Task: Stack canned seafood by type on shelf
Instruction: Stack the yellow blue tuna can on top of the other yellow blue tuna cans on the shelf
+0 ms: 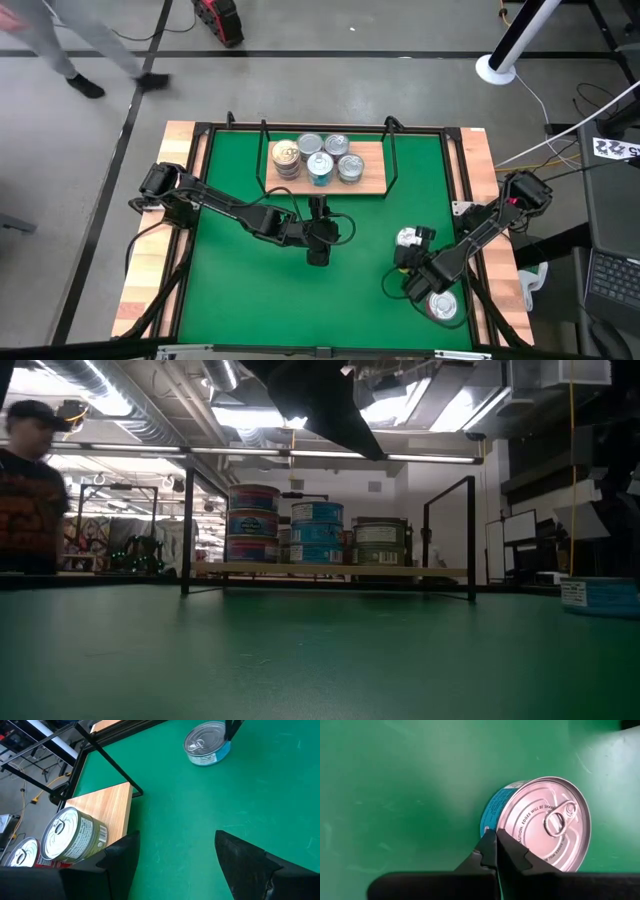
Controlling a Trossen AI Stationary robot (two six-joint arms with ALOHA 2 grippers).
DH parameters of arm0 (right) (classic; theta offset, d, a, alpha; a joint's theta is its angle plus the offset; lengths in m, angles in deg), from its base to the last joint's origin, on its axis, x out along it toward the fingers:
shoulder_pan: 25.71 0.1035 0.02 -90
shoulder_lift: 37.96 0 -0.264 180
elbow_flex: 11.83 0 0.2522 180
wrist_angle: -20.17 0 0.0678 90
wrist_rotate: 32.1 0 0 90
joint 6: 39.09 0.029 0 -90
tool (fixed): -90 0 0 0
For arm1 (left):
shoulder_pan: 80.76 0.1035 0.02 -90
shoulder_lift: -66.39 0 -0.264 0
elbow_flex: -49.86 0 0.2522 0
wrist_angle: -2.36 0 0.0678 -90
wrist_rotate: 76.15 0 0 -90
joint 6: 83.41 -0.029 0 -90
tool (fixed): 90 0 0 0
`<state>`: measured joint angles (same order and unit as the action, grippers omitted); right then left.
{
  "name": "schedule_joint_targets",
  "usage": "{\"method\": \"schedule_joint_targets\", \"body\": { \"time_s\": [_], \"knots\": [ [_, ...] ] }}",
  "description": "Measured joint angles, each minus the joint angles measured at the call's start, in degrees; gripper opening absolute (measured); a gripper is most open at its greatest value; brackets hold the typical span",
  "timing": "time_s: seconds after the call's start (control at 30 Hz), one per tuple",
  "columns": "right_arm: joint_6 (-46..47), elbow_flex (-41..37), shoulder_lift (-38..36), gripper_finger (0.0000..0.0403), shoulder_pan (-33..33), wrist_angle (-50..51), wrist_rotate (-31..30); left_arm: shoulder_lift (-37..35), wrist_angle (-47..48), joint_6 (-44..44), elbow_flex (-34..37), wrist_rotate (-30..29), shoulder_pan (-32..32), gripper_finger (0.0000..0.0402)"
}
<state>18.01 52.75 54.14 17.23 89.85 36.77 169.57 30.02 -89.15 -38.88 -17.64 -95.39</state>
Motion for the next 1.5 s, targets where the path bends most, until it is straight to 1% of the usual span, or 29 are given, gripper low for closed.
{"method": "schedule_joint_targets", "body": {
  "time_s": [0.23,0.37,0.43,0.5,0.67,0.87,1.07,1.2,1.3,1.5],
  "knots": [
    [-0.52,1.94,0.0,0.0,0.0,-1.65,0.1,0.0,-0.03,0.01,0.01,0.28,0.0,0.0253],
    [-2.3,2.52,-0.04,0.0,0.0,-5.65,0.16,0.0,-1.13,0.02,0.02,4.41,0.0,0.0253],
    [-3.37,2.68,-0.09,0.0,-0.35,-7.75,0.24,0.16,-3.05,-0.12,0.02,6.97,-0.18,0.0253],
    [-3.88,2.69,-0.09,0.0,-0.94,-10.47,0.46,0.63,-5.94,-1.38,0.02,8.2,-0.64,0.0253],
    [-7.92,2.72,-0.18,0.0,-3.39,-16.84,1.79,3.8,-13.3,-8.86,0.02,10.65,-2.42,0.0253],
    [-12.48,2.74,-0.2,0.0,-7.12,-24.46,5.36,8.98,-18.48,-17.53,0.02,10.84,-4.49,0.0253],
    [-15.23,2.76,-0.22,0.0,-11.01,-31.9,9.79,13.74,-22.75,-22.3,0.02,10.4,-5.67,0.0253],
    [-15.63,2.76,-0.22,0.0,-13.64,-35.49,12.69,15.9,-23.68,-25.69,0.02,9.9,-6.23,0.0253],
    [-15.64,2.76,-0.22,0.0,-15.4,-37.32,14.66,17.06,-23.64,-27.52,0.02,9.25,-6.49,0.0253],
    [-15.63,2.76,-0.22,0.0,-18.42,-40.85,18.48,18.4,-23.51,-27.85,0.02,8.06,-6.49,0.0253]
  ]
}}
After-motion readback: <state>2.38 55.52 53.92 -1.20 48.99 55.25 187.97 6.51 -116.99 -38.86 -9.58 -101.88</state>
